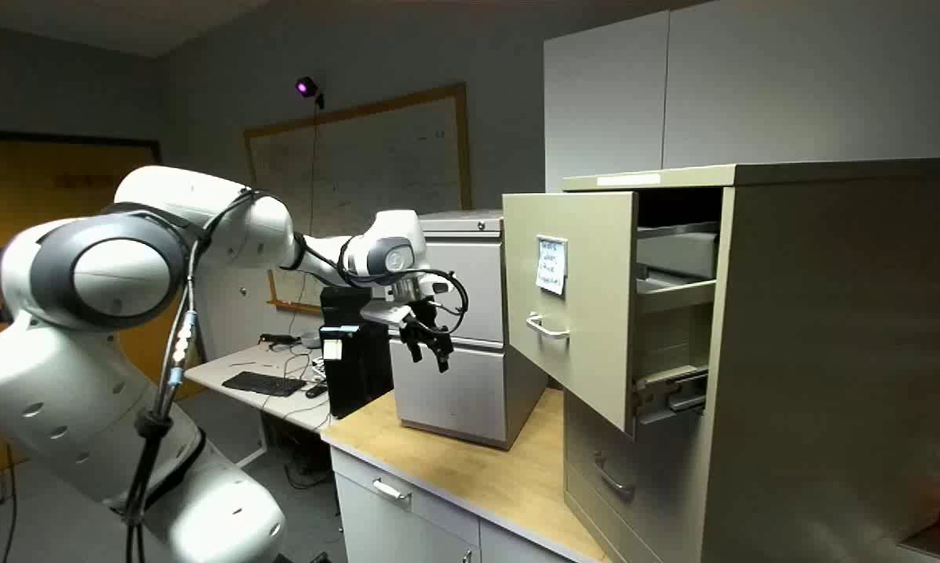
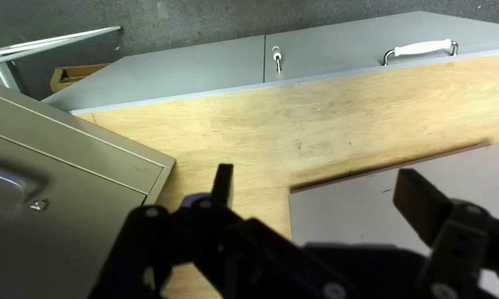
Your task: Close the top drawer of the right cabinet
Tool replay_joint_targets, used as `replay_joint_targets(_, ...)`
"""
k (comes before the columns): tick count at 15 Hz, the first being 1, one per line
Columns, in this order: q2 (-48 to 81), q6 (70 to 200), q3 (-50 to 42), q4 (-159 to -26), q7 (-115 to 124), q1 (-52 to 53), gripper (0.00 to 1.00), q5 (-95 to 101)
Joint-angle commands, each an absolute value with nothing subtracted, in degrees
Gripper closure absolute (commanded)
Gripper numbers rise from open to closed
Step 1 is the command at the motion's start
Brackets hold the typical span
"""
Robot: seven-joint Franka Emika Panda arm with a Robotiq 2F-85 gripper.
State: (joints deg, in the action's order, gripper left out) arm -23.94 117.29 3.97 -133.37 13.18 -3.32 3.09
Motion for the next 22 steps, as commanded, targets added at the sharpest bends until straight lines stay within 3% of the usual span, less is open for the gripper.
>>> replay_joint_targets(1, -23.91, 117.14, 3.58, -133.18, 13.3, -2.88, 0.0, 3.27)
replay_joint_targets(11, -23.96, 117.2, 3.58, -133.12, 13.3, -2.88, 0.0, 3.26)
replay_joint_targets(18, -27.0, 126.5, 4.67, -134.77, 23.31, -7.03, 0.0, 11.25)
replay_joint_targets(19, -27.71, 128.04, 4.7, -135.13, 25.19, -8.09, 0.25, 12.61)
replay_joint_targets(20, -28.57, 129.66, 4.7, -135.57, 27.2, -9.32, 0.25, 13.92)
replay_joint_targets(22, -30.48, 132.1, 4.75, -136.41, 30.79, -11.78, 0.4, 16.1)
